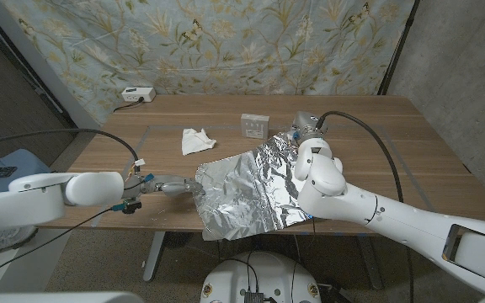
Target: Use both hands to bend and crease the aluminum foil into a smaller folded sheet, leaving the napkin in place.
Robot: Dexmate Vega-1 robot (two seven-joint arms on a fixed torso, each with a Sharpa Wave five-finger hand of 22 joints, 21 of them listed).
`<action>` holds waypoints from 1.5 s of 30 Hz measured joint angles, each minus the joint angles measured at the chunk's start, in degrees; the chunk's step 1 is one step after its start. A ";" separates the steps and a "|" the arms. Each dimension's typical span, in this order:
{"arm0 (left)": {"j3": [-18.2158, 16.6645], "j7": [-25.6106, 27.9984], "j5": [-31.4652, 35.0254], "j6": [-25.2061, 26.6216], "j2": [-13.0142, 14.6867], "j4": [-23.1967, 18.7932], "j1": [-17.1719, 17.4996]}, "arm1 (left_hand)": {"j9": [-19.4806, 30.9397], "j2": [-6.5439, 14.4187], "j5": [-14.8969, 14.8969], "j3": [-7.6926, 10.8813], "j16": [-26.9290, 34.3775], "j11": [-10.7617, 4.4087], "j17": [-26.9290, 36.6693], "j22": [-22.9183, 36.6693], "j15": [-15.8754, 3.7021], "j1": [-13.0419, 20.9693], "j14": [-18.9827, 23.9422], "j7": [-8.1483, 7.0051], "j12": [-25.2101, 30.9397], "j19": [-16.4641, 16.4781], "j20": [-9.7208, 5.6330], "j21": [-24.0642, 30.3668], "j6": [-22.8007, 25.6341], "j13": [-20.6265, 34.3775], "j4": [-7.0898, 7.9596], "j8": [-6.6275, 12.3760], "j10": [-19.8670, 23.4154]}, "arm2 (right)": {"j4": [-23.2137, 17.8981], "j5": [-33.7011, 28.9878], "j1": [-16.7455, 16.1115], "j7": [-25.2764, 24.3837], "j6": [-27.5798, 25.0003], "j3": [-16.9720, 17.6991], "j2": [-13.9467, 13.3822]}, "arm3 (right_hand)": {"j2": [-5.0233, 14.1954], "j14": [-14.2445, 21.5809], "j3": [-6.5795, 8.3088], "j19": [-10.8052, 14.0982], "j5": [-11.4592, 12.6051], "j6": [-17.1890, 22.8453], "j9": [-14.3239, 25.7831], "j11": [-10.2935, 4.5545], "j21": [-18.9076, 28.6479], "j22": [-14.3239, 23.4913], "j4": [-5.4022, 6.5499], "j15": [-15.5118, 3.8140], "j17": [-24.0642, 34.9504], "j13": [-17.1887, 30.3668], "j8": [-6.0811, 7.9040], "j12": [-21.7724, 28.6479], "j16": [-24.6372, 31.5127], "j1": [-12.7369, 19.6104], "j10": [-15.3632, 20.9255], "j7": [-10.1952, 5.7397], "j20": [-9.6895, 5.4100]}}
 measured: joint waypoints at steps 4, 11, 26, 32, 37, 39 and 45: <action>0.74 0.24 -0.24 -0.21 0.00 0.20 -0.51 | 0.00 0.00 0.00 0.00 0.00 0.00 0.00 0.00 0.00 0.00 0.00 0.00 0.00 0.00 0.00 0.00 0.00 0.00 0.00 0.00 0.00 | -0.06 -2.51 0.33 3.05 -0.01 -0.37 0.31 | 0.22 0.00 0.00 0.00 0.00 0.00 0.00 0.00 0.00 0.00 0.00 0.00 0.20 0.00 -0.27 0.00 -0.05 0.22 0.00 0.00 0.00; 1.57 0.51 -0.63 -0.66 0.00 0.54 -1.09 | 0.00 -0.24 0.00 0.00 0.01 0.00 0.00 0.00 0.00 0.24 0.00 0.00 0.00 0.00 0.00 0.00 0.00 -0.01 0.00 0.00 0.00 | -0.33 -6.26 0.81 7.72 -0.04 -0.90 0.94 | 0.45 0.00 -0.48 0.00 -0.21 -0.19 -0.01 0.31 0.00 0.00 -0.15 0.00 0.28 0.00 -0.27 -0.14 -0.05 0.45 0.31 0.19 0.00; 1.87 0.60 -1.15 -1.08 0.00 0.83 -1.26 | 0.00 0.02 -0.27 -0.25 0.03 0.00 0.00 0.01 0.00 0.49 0.00 0.00 0.00 0.00 0.00 0.00 0.00 -0.01 -0.23 0.00 0.00 | -1.48 -15.23 2.80 18.65 -0.08 -2.51 1.85 | 0.67 0.07 -0.55 0.00 -0.43 -0.21 0.41 0.98 0.01 0.00 -0.08 0.07 0.27 0.00 -0.66 -0.21 -0.05 0.67 0.07 0.81 0.00; 2.01 0.58 -1.24 -1.17 0.00 0.86 -1.39 | 0.00 0.02 -0.26 -0.25 0.04 0.00 0.00 0.01 0.00 0.49 0.00 0.00 0.00 0.00 0.00 0.00 0.00 -0.01 -0.23 0.00 0.00 | -1.74 -17.92 4.17 22.65 -0.08 -3.28 2.10 | 0.89 0.53 -0.71 0.21 -0.43 0.05 0.39 1.24 0.01 0.00 -0.24 0.09 0.27 -0.01 -0.68 -0.21 -0.05 0.89 -0.02 1.07 0.21; 2.10 0.57 -1.32 -1.18 0.00 0.87 -1.47 | 0.00 -0.21 -0.26 -0.24 0.04 0.00 0.00 0.01 0.00 0.71 0.00 0.00 0.00 0.00 0.00 0.00 0.00 -0.01 -0.23 0.00 0.00 | -1.86 -18.30 5.19 24.46 -0.09 -3.81 2.33 | 0.89 0.71 -0.71 0.41 -0.43 0.10 0.54 1.55 0.01 0.00 -0.24 -0.08 0.27 -0.01 -1.10 -0.21 -0.05 0.89 0.29 1.13 0.41; 2.27 0.56 -1.36 -1.20 0.00 0.87 -1.65 | 0.00 -0.21 -0.26 -0.25 0.04 0.00 -0.14 0.01 0.00 0.72 0.00 0.00 0.00 0.00 0.00 0.00 0.00 -0.01 -0.23 0.00 0.00 | -1.92 -18.30 5.46 25.17 -0.08 -3.88 2.46 | 0.89 0.70 -0.71 0.41 -0.43 -0.19 0.64 1.55 0.01 0.00 -0.24 -0.09 0.27 0.00 -1.10 -0.21 -0.05 0.89 0.29 1.43 0.41; 3.13 0.54 -1.51 -1.40 0.00 0.94 -2.40 | 0.00 -0.21 -0.26 -0.24 0.04 0.00 -0.31 0.01 0.00 0.71 0.00 0.00 0.00 -0.01 0.00 -0.01 0.00 -0.02 -0.23 0.00 0.00 | -2.03 -17.78 6.07 26.45 -0.09 -4.07 2.92 | 0.89 0.70 -0.84 0.41 -0.64 -0.19 0.64 1.55 0.01 0.00 -0.11 -0.08 0.27 -0.01 -1.10 -0.21 -0.05 0.89 0.29 1.42 0.41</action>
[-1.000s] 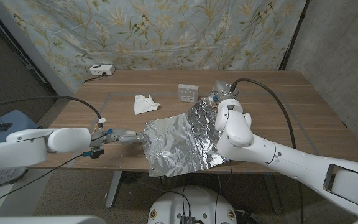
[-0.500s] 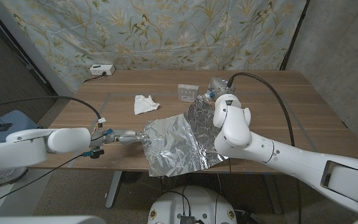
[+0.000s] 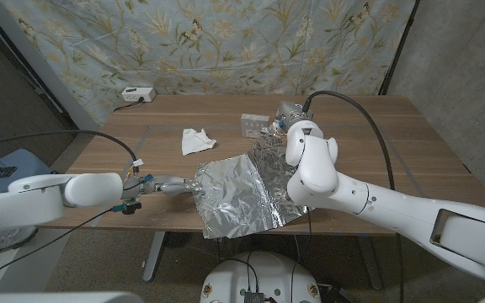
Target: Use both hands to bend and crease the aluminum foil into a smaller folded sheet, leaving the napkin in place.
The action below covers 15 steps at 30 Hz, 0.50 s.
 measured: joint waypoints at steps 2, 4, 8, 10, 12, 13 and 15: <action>0.38 -0.01 -0.07 -0.10 0.00 0.04 -0.32 | 0.00 0.00 0.00 0.00 0.00 0.00 0.00 0.00 -0.20 0.00 0.20 0.00 0.00 0.00 0.00 0.00 0.00 0.00 0.00 0.00 0.00 | -0.01 0.38 0.14 0.32 0.00 -0.02 0.22 | 0.00 0.00 -0.11 0.00 0.00 0.00 0.15 0.00 0.00 0.00 0.11 0.00 0.00 0.00 0.00 0.00 0.00 0.00 0.00 0.00 0.00; 0.51 -0.01 -0.08 -0.12 0.00 0.06 -0.42 | 0.00 0.00 0.00 0.00 0.00 0.00 0.00 0.00 -0.21 0.00 0.21 0.00 0.00 0.00 0.00 0.00 0.00 0.00 0.00 0.00 0.00 | -0.01 0.81 0.18 0.55 0.00 -0.02 0.29 | 0.25 0.00 -0.11 0.00 0.00 -0.29 0.23 0.00 0.00 0.00 0.11 0.00 0.00 0.00 0.00 0.00 0.00 0.25 0.00 0.28 0.00; 0.50 -0.08 -0.28 -0.27 0.00 0.13 -0.34 | 0.00 0.00 0.00 0.24 0.00 0.00 0.00 -0.02 -0.21 0.00 0.21 0.00 0.00 -0.01 0.00 -0.01 0.00 -0.02 -0.24 0.00 0.00 | -0.02 1.37 0.49 0.96 0.00 -0.03 0.94 | 0.31 0.30 -0.11 0.00 0.00 -0.31 0.24 0.34 0.00 0.00 0.11 0.30 0.00 0.00 0.00 0.00 0.00 0.31 -0.09 0.30 0.00; 0.34 -0.12 -0.38 -0.33 0.00 0.16 -0.15 | 0.00 0.00 0.00 0.07 0.00 0.00 0.00 -0.03 -0.21 0.00 0.21 0.00 0.00 -0.01 -0.01 -0.02 0.00 -0.02 -0.41 0.00 0.00 | 0.01 1.57 0.69 1.22 0.00 -0.08 1.22 | 0.30 0.31 -0.11 0.00 0.00 -0.31 0.42 0.52 0.00 0.00 0.11 0.30 0.00 0.00 0.00 0.00 0.00 0.31 -0.09 0.30 0.00; 0.16 -0.17 -0.49 -0.34 0.00 0.19 0.01 | 0.00 0.00 0.01 0.08 0.00 0.00 0.00 -0.03 -0.21 0.00 0.21 0.00 0.00 -0.01 -0.01 -0.03 0.00 -0.03 -0.41 0.00 0.00 | 0.20 1.86 0.97 1.60 0.00 -0.16 1.51 | 0.30 0.30 -0.12 0.00 0.00 -0.31 0.46 0.52 0.00 0.00 0.10 0.30 0.00 0.00 0.00 0.00 0.00 0.31 -0.09 0.30 0.00; 0.13 -0.19 -0.51 -0.35 0.00 0.20 0.04 | 0.00 0.00 0.00 0.08 0.00 0.00 0.00 -0.03 -0.21 0.00 0.21 0.00 0.00 -0.01 -0.01 -0.12 0.00 -0.03 -0.41 0.00 0.00 | 0.26 1.93 1.05 1.69 0.00 -0.19 1.58 | 0.30 0.31 -0.27 0.00 0.00 -0.31 0.45 0.52 0.00 0.00 -0.06 0.30 -0.01 0.00 0.00 0.00 0.00 0.31 -0.09 0.30 0.00; 0.02 -0.25 -0.59 -0.45 0.00 0.26 0.11 | 0.00 -0.22 0.01 0.08 0.00 0.00 0.01 -0.03 -0.21 0.22 0.21 0.00 0.00 -0.01 -0.01 -0.12 0.00 -0.02 -0.41 0.00 0.00 | 0.54 2.21 1.48 2.01 0.00 -0.37 1.91 | 0.30 0.31 -0.35 0.10 0.00 -0.31 0.46 0.52 0.00 0.00 -0.13 0.30 -0.01 0.00 0.00 0.00 0.00 0.31 -0.09 0.30 0.55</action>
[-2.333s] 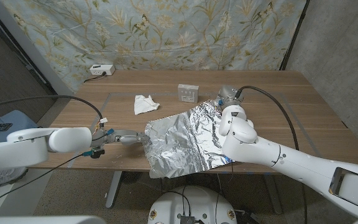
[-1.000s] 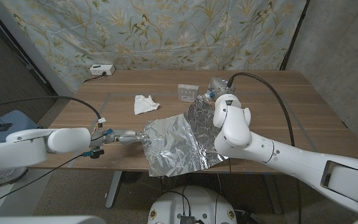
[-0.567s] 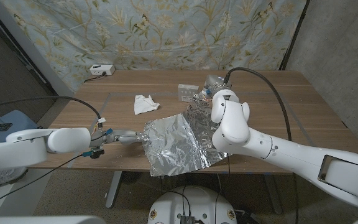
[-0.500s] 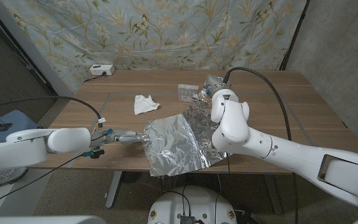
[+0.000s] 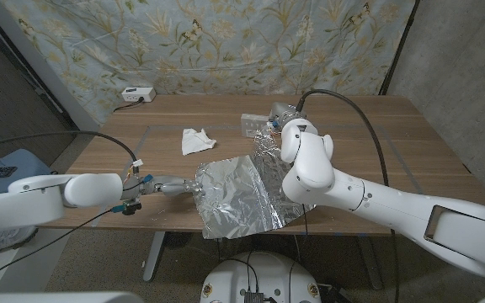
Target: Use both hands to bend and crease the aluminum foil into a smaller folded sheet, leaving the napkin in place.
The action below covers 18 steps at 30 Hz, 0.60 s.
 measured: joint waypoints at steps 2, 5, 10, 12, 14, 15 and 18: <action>-0.05 -0.03 -0.07 -0.07 0.00 0.06 0.05 | 0.00 0.00 0.00 0.00 0.00 0.00 0.00 0.00 0.00 0.00 0.00 0.00 0.00 0.00 0.00 0.00 0.00 0.00 0.00 0.00 0.00 | 0.25 0.27 0.43 0.21 0.00 -0.19 0.22 | 0.00 0.00 0.00 -0.09 0.00 -0.21 0.07 0.00 0.00 0.00 0.00 0.00 0.00 0.00 -0.33 -0.22 0.00 0.00 0.00 0.21 0.09; -0.06 -0.09 -0.19 -0.23 0.00 0.11 0.06 | 0.00 0.03 0.01 0.00 0.00 0.00 0.00 -0.01 0.00 0.03 0.00 0.00 0.00 0.00 0.00 0.00 0.00 0.00 0.00 0.00 0.00 | 0.66 0.83 1.22 0.58 0.00 -0.58 0.56 | 0.16 0.00 0.00 -0.09 -0.21 -0.23 0.15 0.00 0.00 0.00 0.00 0.00 0.00 0.00 -0.50 -0.22 0.00 0.16 0.00 0.22 0.08; -0.02 -0.09 -0.19 -0.23 0.00 0.20 -0.06 | 0.00 0.22 0.03 -0.02 0.00 0.00 0.01 0.01 0.00 0.22 0.00 0.00 0.00 0.00 0.00 0.00 0.00 0.01 -0.01 0.00 0.00 | 0.66 2.05 2.68 1.15 0.00 -1.36 1.01 | 0.23 0.00 -0.09 -0.09 -0.21 -0.42 0.26 0.00 0.00 0.00 0.10 0.00 0.00 0.00 -0.50 -0.22 0.00 0.23 0.00 0.41 0.08; 0.12 -0.20 -0.49 -0.52 0.00 0.23 -0.21 | 0.00 0.22 0.03 -0.16 0.00 0.00 0.01 0.01 0.00 0.22 0.00 0.00 0.00 0.00 0.00 0.00 0.00 0.01 -0.15 0.00 0.00 | 1.82 2.46 3.84 1.24 0.00 -1.94 1.25 | 0.23 0.00 -0.16 -0.09 -0.21 -0.42 0.26 0.00 0.00 0.00 0.16 0.00 0.00 0.00 -0.50 -0.22 0.00 0.23 0.00 0.41 0.08; 0.12 -0.20 -0.56 -0.59 0.00 0.23 -0.21 | 0.00 0.22 0.03 -0.15 0.00 0.00 0.01 0.01 0.00 0.22 0.00 0.00 0.00 0.00 0.00 0.00 0.00 0.01 -0.17 0.00 0.00 | 2.10 2.46 4.63 1.24 0.00 -2.27 1.34 | 0.23 0.00 -0.15 -0.09 -0.21 -0.42 0.26 0.00 0.00 0.00 0.16 0.00 0.00 0.00 -0.50 -0.22 0.00 0.23 0.00 0.41 0.08; 0.48 -0.20 -0.60 -0.63 0.00 0.23 -0.53 | 0.00 0.22 0.03 0.01 0.00 0.00 0.01 0.01 0.00 0.22 0.00 0.00 0.00 0.00 0.00 0.00 0.00 0.01 -0.32 0.00 0.00 | 2.20 2.46 4.97 1.24 0.00 -2.42 1.37 | 0.23 0.00 -0.15 -0.09 -0.21 -0.42 0.26 0.00 0.00 0.00 0.16 0.00 0.00 0.00 -0.50 -0.22 0.00 0.23 0.00 0.41 0.08; 0.84 -0.21 -0.69 -0.69 0.00 0.32 -0.84 | 0.00 0.22 0.03 0.09 0.00 0.00 0.01 0.00 0.00 0.22 0.00 0.00 0.00 0.00 0.00 0.00 0.00 0.01 -0.40 0.00 0.00 | 2.42 5.23 5.85 1.08 0.00 -2.75 1.51 | 0.22 0.00 -0.15 -0.09 -0.21 -0.42 0.26 0.19 0.00 0.00 0.16 0.00 0.00 0.00 -0.50 -0.22 0.00 0.22 0.20 0.41 0.08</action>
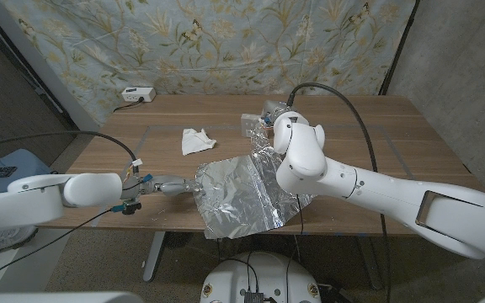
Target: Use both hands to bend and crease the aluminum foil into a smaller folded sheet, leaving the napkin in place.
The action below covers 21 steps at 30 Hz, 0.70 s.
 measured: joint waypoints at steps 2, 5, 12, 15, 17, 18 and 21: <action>0.12 0.00 -0.06 -0.02 0.00 0.01 -0.14 | 0.00 0.00 0.00 0.00 0.00 0.00 0.00 0.01 0.00 0.00 0.00 0.00 0.00 0.00 0.00 0.00 0.00 0.00 0.00 0.00 0.00 | 0.23 1.36 1.15 -0.47 0.00 -0.43 0.13 | 0.00 0.21 0.00 0.00 0.00 0.00 0.15 0.22 0.00 0.00 0.00 0.21 0.00 0.00 0.00 0.00 0.00 0.00 -0.22 0.00 0.00; 0.39 0.00 -0.12 -0.07 0.00 0.04 -0.37 | 0.00 0.00 0.00 0.00 0.00 0.00 0.00 0.00 0.00 0.00 0.00 0.00 0.00 0.00 0.00 0.00 0.00 0.00 0.00 0.00 0.00 | 0.43 3.40 2.25 -1.18 0.00 -0.81 0.26 | 0.00 0.21 -0.02 0.00 0.00 0.00 0.27 0.32 0.00 0.00 0.02 0.21 0.00 0.00 0.00 0.00 0.00 0.00 -0.32 0.00 0.00; 0.47 0.08 -0.23 -0.14 0.00 0.09 -0.46 | 0.00 -0.29 0.00 0.21 0.00 0.00 0.01 0.01 0.00 0.33 0.00 0.00 0.00 0.00 0.00 0.00 0.00 0.00 -0.21 0.00 0.00 | 0.98 7.20 3.85 -2.44 0.00 -1.10 0.90 | 0.23 0.20 -0.16 0.41 0.00 -0.30 0.29 0.32 0.00 0.00 0.16 0.62 0.00 0.00 0.00 0.00 0.00 0.23 -0.32 0.30 0.40; 0.45 0.13 -0.27 -0.17 0.00 0.12 -0.39 | 0.00 -0.09 0.00 0.22 0.00 0.00 0.01 0.01 0.00 0.53 0.00 0.00 0.00 0.00 0.00 0.00 0.00 0.00 -0.25 0.00 0.00 | 1.36 8.09 3.92 -2.62 0.00 -0.66 1.46 | 0.23 0.21 -0.16 0.41 0.00 -0.30 0.29 0.52 0.00 0.00 0.16 0.62 0.00 0.00 -0.33 0.00 0.00 0.23 -0.53 0.30 0.40; 0.35 0.17 -0.29 -0.18 0.00 0.14 -0.27 | 0.00 -0.09 0.00 -0.01 0.00 0.00 0.01 0.01 0.00 0.53 0.00 0.00 0.00 0.00 0.00 0.00 0.00 0.00 -0.48 0.00 0.00 | 1.69 8.49 3.80 -2.66 0.00 -0.06 1.95 | 0.23 0.19 -0.16 0.40 0.00 -0.30 0.29 0.64 0.00 0.00 0.16 0.64 0.00 0.00 -0.34 0.00 0.00 0.23 -0.64 0.30 0.40; 0.35 0.18 -0.29 -0.18 0.00 0.14 -0.27 | 0.00 -0.09 0.00 -0.01 0.00 0.00 0.01 0.01 0.00 0.54 0.00 0.00 0.00 0.00 0.00 0.00 0.00 0.00 -0.48 0.00 0.00 | 1.75 8.49 3.74 -2.66 0.00 0.04 2.03 | 0.23 -0.02 -0.16 0.40 0.00 -0.30 0.29 0.72 0.00 0.00 0.16 0.84 0.00 0.00 -0.34 -0.08 -0.22 0.22 -0.73 0.30 0.40; 0.00 0.20 -0.29 -0.20 0.00 0.17 0.05 | 0.00 -0.09 0.00 -0.01 0.00 0.00 0.01 0.02 0.00 0.53 0.00 0.00 -0.22 0.00 0.00 0.00 0.00 0.00 -0.48 0.00 0.00 | 2.21 8.38 2.87 -2.05 0.00 1.05 2.84 | 0.23 -0.14 -0.16 0.41 0.00 -0.55 0.29 0.72 0.00 0.00 0.16 0.96 0.00 0.00 -0.34 -0.22 -0.40 0.22 -0.73 0.54 0.40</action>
